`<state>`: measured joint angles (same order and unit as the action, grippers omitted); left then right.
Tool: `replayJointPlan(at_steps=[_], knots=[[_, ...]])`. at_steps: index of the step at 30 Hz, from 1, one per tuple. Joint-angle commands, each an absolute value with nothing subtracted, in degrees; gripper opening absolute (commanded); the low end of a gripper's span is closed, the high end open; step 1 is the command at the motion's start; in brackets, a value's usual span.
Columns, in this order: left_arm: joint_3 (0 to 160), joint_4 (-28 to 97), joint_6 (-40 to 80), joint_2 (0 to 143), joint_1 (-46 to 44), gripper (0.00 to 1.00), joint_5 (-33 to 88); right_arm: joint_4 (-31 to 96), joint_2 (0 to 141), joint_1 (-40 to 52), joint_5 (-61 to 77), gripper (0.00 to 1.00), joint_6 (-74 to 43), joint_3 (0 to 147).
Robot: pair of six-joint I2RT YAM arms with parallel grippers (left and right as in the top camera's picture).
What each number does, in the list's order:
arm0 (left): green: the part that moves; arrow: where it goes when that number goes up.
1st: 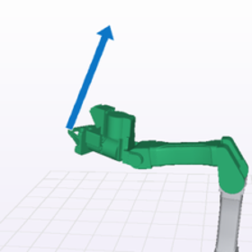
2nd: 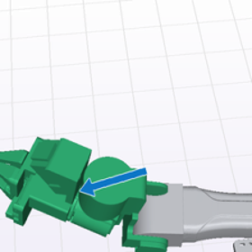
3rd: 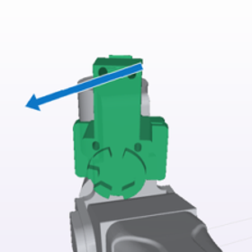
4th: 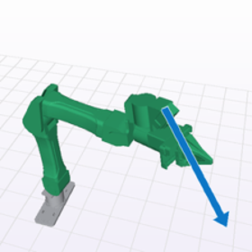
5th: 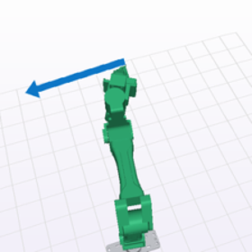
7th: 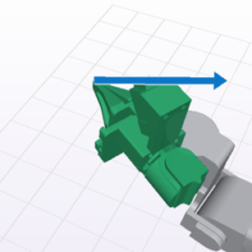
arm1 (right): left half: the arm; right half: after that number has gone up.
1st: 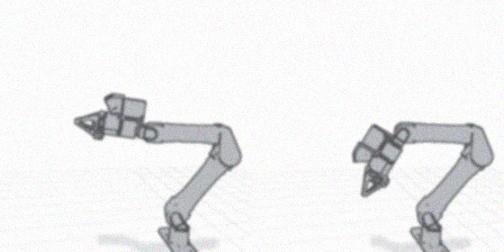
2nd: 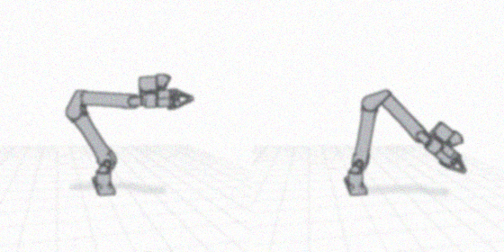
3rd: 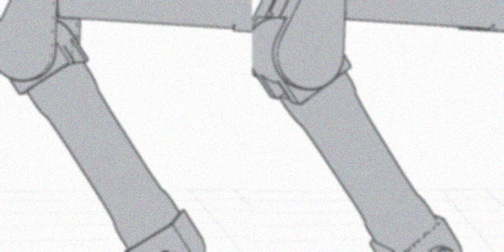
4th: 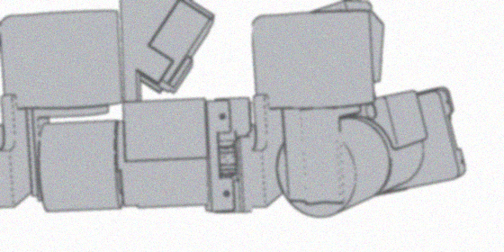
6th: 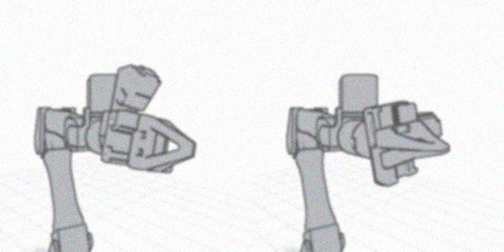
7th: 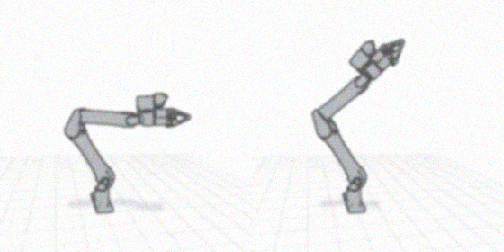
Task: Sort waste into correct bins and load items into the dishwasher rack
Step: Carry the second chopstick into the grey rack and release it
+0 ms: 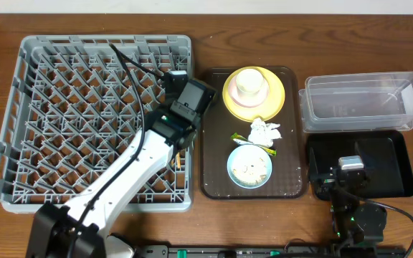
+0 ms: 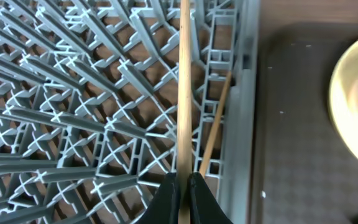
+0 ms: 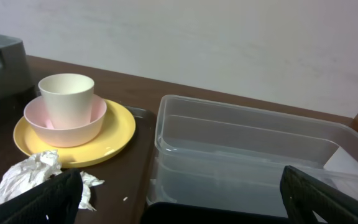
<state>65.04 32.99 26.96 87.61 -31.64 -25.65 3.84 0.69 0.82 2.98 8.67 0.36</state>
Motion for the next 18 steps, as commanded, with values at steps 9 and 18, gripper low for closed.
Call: replayJointPlan(at_steps=[9, 18], knots=[[64.6, 30.02, 26.59, 93.82, -31.29, 0.07, -24.49, 4.08, 0.38, 0.38, 3.07, 0.99, 9.28, 0.32], [64.6, 29.69, 26.59, 94.41, -31.29, 0.26, -24.49, 4.08, 0.38, 0.38, 3.07, 0.99, 9.28, 0.32]])
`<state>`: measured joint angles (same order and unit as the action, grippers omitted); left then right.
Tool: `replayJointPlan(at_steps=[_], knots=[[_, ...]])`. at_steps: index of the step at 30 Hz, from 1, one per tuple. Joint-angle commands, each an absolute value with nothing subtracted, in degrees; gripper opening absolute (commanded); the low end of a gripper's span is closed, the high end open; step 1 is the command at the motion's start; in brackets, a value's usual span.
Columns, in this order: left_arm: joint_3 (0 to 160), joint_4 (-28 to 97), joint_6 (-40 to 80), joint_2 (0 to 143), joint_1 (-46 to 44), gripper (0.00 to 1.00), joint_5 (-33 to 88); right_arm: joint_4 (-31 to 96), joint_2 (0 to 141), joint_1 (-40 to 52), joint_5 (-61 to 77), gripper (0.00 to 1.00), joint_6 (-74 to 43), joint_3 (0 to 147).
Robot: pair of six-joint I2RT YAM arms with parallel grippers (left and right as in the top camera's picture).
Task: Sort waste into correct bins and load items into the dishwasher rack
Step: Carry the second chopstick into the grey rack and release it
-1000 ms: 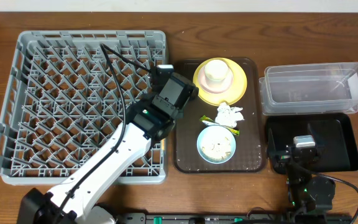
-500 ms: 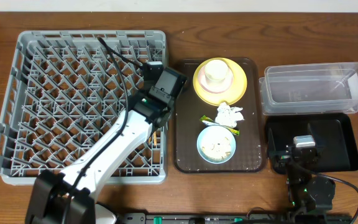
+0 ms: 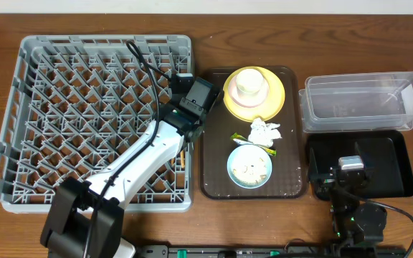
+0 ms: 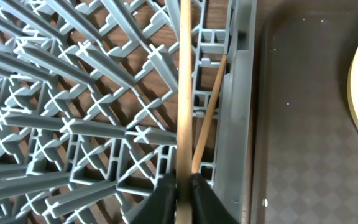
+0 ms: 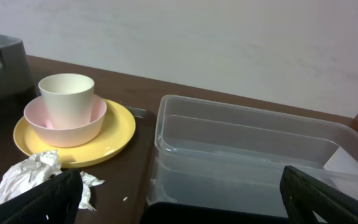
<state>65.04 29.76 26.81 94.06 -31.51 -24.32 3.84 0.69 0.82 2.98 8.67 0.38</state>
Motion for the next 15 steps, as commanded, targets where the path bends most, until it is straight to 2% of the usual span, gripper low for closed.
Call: replayJointPlan(at_steps=[1, 5, 15], knots=[[64.6, 29.71, 26.59, 94.41, -31.29, 0.33, -24.49, 4.08, 0.38, 0.38, 3.07, 0.99, 9.28, 0.32], [64.6, 29.71, 26.59, 94.41, -31.29, 0.39, -24.49, 4.08, 0.38, 0.38, 3.07, 0.99, 9.28, 0.32], [64.62, 29.8, 26.59, 94.06, -31.31, 0.39, -24.45, 4.08, 0.38, 0.38, 3.07, 0.99, 9.28, 0.32]])
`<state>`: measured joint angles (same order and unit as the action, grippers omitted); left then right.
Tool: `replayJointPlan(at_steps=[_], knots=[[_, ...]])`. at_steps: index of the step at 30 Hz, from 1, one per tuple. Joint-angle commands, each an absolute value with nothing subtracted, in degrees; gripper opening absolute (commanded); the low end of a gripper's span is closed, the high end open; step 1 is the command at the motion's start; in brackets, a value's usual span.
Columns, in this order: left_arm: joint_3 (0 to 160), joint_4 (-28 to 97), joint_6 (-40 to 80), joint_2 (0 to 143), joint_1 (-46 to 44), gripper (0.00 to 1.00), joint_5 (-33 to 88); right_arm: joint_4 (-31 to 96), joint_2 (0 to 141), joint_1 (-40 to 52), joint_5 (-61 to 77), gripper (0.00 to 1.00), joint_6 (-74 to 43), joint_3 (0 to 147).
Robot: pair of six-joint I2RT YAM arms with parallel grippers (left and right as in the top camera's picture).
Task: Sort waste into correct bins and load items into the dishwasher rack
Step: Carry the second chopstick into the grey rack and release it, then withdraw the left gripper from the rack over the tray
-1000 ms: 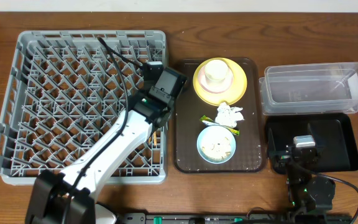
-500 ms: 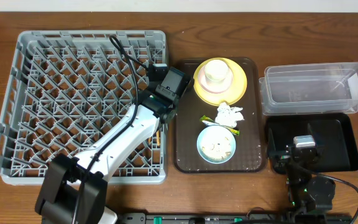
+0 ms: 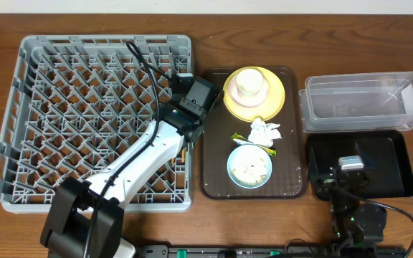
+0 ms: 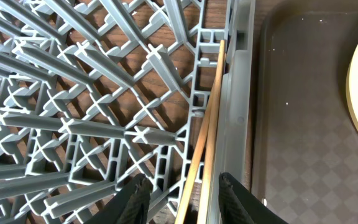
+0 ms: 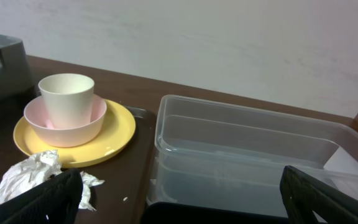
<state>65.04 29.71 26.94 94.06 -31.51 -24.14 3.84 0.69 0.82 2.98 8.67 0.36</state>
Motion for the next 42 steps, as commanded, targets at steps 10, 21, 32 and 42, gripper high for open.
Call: replayJointPlan(at_steps=[10, 21, 32, 42], knots=[[64.62, 31.51, 26.22, 87.7, -31.31, 0.33, -11.73, 4.08, 0.38, 0.38, 3.07, 0.99, 9.28, 0.32], [64.62, 30.15, 26.17, 80.36, -34.09, 0.38, 8.78, 4.08, 0.38, 0.38, 3.07, 0.99, 9.28, 0.32], [64.62, 30.89, 26.17, 85.43, -43.07, 0.48, 8.8, 4.08, 0.38, 0.38, 3.05, 0.99, 9.28, 0.32], [64.62, 39.75, 29.28, 85.3, -48.36, 0.49, 8.82, 4.08, 0.38, 0.38, 3.07, 0.99, 9.28, 0.32]])
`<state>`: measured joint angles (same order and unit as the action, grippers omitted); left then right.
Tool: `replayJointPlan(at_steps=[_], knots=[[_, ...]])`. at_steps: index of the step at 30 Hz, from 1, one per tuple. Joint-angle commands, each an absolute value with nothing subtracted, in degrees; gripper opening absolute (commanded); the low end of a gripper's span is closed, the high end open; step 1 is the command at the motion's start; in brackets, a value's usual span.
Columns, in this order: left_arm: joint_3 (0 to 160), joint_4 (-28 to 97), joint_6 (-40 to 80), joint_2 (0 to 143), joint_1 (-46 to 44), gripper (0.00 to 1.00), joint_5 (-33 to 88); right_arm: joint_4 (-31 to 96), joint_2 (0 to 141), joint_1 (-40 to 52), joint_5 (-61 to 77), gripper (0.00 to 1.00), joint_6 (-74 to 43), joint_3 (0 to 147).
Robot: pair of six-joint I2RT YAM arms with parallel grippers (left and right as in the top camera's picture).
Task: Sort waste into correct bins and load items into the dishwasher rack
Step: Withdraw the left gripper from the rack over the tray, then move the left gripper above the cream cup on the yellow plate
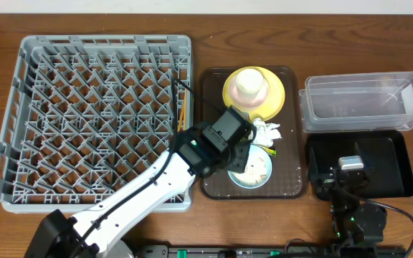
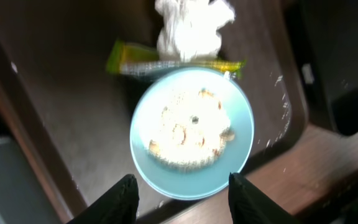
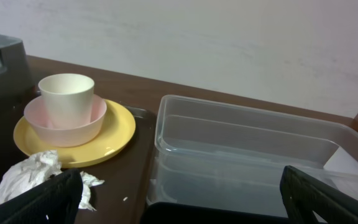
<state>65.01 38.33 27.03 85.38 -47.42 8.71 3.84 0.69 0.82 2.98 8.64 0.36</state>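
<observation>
My left gripper [image 2: 184, 200] is open and hovers just over a blue plate [image 2: 191, 134] of food scraps on the brown tray [image 1: 214, 107]. A crumpled tissue [image 2: 191, 25] and a green-yellow wrapper [image 2: 173, 62] lie beyond the plate. In the overhead view the left gripper [image 1: 239, 154] covers part of the blue plate [image 1: 258, 172]. Two chopsticks [image 1: 182, 107] lie along the right edge of the grey dishwasher rack [image 1: 106, 39]. A cream cup [image 3: 67, 93] stands in a pink bowl [image 3: 64, 121] on a yellow plate [image 3: 114, 134]. My right gripper [image 3: 179, 205] rests open and holds nothing.
A clear plastic bin [image 1: 364, 100] stands at the right, with a black bin [image 1: 393, 165] in front of it; the right arm sits at the black bin's left end. The tray lies between the rack and the bins.
My left gripper, open over the rack's right edge beside the chopsticks, has moved right and now hangs open over the blue plate on the tray. The right arm has not moved.
My left gripper was shut on a chopstick above the rack's right edge, where another chopstick lay. It then held it lower. Then it was open, with both chopsticks lying in the rack. Now it is over the blue plate.
</observation>
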Motion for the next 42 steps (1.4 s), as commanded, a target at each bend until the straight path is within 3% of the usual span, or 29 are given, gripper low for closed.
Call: replayJointPlan(at_steps=[1, 9, 19, 25, 30, 36, 39, 42], knots=[[64.62, 40.27, 31.24, 85.3, -48.77, 0.49, 8.97, 4.08, 0.38, 0.38, 3.07, 0.99, 9.28, 0.32], [64.62, 34.26, 33.71, 85.62, -55.88, 0.48, 10.83, 4.08, 0.38, 0.38, 3.07, 0.99, 9.28, 0.32], [64.62, 23.9, 33.74, 88.31, -63.7, 0.49, -6.52, 4.08, 0.38, 0.38, 3.07, 0.99, 9.28, 0.32], [70.46, 25.74, 33.71, 88.38, -56.86, 0.48, -1.63, 4.08, 0.38, 0.38, 3.07, 0.99, 9.28, 0.32], [87.13, 39.24, 31.05, 90.78, -44.97, 0.49, 6.76, 4.08, 0.38, 0.38, 3.07, 0.99, 9.28, 0.32], [112.62, 58.43, 26.09, 104.05, -36.32, 0.48, 6.87, 4.08, 0.38, 0.38, 3.07, 0.99, 9.28, 0.32], [115.13, 59.24, 25.52, 108.71, -35.53, 0.36, 6.55, 4.08, 0.38, 0.38, 3.07, 0.99, 9.28, 0.32], [115.09, 58.59, 25.52, 112.81, -35.75, 0.33, 4.36, 4.08, 0.38, 0.38, 3.07, 0.99, 9.28, 0.32]])
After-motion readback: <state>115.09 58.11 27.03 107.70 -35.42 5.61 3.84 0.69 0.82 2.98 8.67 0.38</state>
